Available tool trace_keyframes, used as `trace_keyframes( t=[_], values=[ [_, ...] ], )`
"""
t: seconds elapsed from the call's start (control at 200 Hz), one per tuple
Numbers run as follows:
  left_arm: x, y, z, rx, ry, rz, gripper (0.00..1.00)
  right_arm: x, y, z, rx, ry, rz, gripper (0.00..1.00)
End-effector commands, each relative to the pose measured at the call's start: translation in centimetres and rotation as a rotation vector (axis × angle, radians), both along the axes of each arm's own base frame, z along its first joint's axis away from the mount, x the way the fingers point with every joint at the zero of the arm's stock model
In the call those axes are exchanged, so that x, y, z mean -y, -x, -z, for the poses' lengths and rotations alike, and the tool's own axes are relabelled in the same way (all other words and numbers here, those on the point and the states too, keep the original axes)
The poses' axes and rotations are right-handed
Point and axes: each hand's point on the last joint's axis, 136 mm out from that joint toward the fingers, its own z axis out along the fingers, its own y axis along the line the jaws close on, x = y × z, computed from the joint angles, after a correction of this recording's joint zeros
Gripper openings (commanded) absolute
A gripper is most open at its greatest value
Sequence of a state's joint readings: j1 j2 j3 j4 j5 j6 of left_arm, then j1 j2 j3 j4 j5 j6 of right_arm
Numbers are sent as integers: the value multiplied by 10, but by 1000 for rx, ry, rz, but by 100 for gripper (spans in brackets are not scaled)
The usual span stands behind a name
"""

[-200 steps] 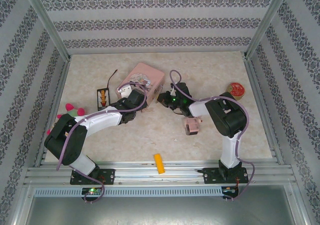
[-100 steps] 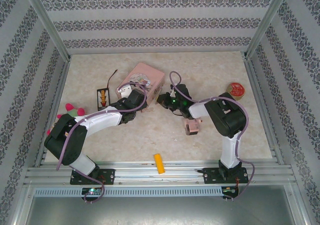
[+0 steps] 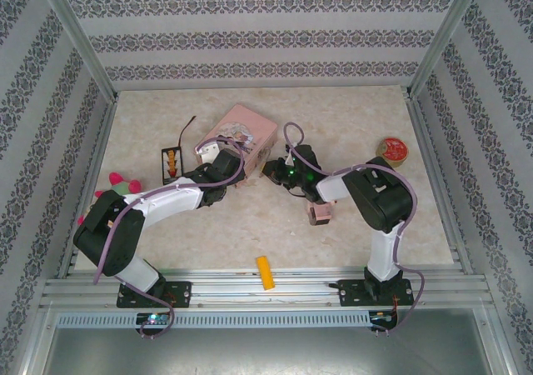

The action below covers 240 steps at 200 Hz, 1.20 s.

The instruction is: Unlock a padlock with a key

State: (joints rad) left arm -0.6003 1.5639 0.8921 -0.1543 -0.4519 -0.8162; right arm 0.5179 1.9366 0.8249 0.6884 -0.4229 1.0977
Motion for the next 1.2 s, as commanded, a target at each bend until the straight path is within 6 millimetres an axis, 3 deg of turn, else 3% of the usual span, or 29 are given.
trace_keyframes(
  t=[0.0, 0.185, 0.355, 0.51, 0.86, 1.194],
  values=[
    [-15, 4, -2, -20, -45, -37, 99, 19, -5, 0, 5, 23, 89, 0],
    [-9, -10, -21, 64, 0, -55, 99, 25, 0, 6, -6, 16, 117, 0],
    [-5, -21, -25, 98, 9, -72, 99, 31, 6, 11, -9, 17, 143, 0],
    [-2, -23, -9, 47, -15, -75, 99, 34, 7, 12, -11, 9, 160, 0],
    [-19, -6, 19, -16, -19, -115, 100, 37, 4, 8, -3, -21, 185, 0],
    [-10, -9, 33, -32, 55, -87, 83, 51, 21, 13, -2, -25, 256, 0]
  ],
)
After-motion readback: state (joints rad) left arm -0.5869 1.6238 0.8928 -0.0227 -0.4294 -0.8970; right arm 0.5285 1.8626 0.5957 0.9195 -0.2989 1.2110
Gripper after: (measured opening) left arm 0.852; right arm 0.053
